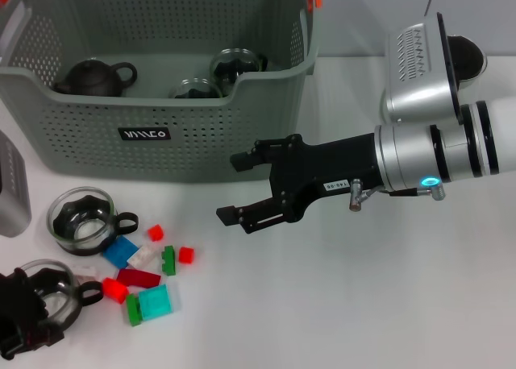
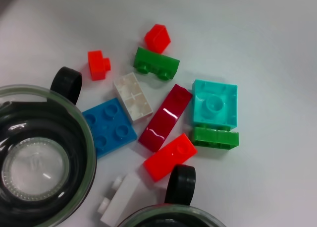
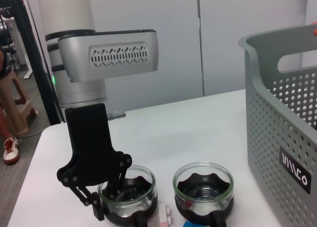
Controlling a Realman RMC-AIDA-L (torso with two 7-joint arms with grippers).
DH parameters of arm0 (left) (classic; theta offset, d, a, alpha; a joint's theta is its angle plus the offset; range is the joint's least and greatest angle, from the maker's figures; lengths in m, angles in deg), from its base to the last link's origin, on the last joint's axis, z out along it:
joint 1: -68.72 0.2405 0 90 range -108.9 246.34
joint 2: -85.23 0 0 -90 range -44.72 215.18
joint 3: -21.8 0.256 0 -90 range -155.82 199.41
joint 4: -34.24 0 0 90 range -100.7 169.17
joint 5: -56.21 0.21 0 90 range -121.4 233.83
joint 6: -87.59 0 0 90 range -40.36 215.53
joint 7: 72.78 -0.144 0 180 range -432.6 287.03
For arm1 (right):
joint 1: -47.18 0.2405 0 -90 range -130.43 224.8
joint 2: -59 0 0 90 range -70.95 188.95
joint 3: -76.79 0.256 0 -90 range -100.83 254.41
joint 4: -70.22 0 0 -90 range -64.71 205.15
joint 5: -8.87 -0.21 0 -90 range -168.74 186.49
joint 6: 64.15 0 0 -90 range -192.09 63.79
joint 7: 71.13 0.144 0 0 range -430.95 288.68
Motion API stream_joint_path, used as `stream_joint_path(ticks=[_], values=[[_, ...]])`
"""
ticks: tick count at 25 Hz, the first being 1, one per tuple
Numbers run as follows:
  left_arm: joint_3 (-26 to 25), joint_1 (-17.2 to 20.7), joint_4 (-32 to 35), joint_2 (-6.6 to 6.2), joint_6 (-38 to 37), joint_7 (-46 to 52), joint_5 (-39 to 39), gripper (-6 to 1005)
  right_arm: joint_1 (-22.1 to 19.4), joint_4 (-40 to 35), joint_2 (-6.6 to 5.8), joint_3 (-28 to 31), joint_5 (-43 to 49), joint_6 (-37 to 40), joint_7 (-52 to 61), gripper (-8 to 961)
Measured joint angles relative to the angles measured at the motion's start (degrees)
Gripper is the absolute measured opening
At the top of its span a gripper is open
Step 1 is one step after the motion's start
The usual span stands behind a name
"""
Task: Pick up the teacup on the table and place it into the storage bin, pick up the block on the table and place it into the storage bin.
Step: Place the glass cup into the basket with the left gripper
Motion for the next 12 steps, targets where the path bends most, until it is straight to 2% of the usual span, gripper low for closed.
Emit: stream_joint_path(ticks=[12], values=[[-2.3,0.4,4.4,0.15,-4.0,0.6,-2.9,58,-0.1,0.3,-0.08,0.3,0.0,0.0,-1.3,915]])
